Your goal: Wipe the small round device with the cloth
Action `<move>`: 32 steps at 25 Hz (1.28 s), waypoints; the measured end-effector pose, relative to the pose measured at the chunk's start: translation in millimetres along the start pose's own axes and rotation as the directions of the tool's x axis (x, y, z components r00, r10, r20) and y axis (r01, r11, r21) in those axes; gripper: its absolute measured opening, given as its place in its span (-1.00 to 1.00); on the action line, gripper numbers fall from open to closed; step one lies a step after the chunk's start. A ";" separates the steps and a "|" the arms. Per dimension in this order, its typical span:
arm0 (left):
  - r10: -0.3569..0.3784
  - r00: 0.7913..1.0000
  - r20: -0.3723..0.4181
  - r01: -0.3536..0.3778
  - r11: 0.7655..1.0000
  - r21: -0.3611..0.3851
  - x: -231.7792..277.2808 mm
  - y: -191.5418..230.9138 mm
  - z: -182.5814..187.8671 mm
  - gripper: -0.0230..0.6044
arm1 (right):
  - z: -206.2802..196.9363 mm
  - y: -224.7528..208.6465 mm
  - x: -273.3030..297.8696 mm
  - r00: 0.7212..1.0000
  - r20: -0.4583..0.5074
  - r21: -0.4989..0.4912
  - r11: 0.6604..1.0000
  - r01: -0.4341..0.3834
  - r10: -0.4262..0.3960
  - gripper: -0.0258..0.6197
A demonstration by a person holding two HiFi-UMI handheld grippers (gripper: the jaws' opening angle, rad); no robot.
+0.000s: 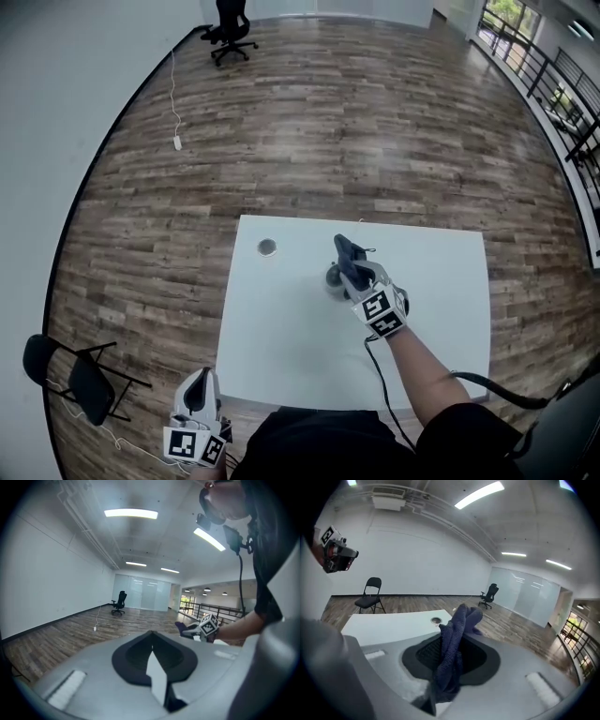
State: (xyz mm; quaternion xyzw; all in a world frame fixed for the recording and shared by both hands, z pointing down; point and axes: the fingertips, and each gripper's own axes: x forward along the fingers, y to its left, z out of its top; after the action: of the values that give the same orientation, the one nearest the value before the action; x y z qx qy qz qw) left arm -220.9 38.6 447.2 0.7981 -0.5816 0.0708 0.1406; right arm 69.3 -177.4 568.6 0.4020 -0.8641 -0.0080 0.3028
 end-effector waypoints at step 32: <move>0.113 0.994 -0.010 -0.114 0.991 -0.073 -31.0 5.1 -18.6 -0.92 | 17.7 5.7 -6.9 0.987 0.141 0.127 0.990 0.062 -0.080 -0.64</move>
State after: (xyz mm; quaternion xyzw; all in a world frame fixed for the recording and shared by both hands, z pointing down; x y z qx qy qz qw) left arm -234.5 71.0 457.1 0.7579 -0.6278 0.0594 0.1673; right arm 59.4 -172.9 552.1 0.4488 -0.8679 0.0047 0.2131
